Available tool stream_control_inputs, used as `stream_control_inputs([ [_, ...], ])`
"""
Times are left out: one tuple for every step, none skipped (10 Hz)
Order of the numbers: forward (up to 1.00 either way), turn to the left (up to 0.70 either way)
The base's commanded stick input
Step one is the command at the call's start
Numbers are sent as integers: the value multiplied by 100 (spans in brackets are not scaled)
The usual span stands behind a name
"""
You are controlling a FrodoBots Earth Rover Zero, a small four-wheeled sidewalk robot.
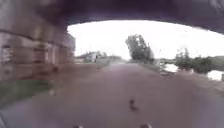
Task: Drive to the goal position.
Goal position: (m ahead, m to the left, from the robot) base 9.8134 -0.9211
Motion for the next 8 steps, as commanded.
stream_control_inputs([
  [100, 0],
  [100, 0],
  [100, 0],
  [100, 0],
  [100, 0],
  [100, 0],
  [100, 0],
  [100, 0],
])
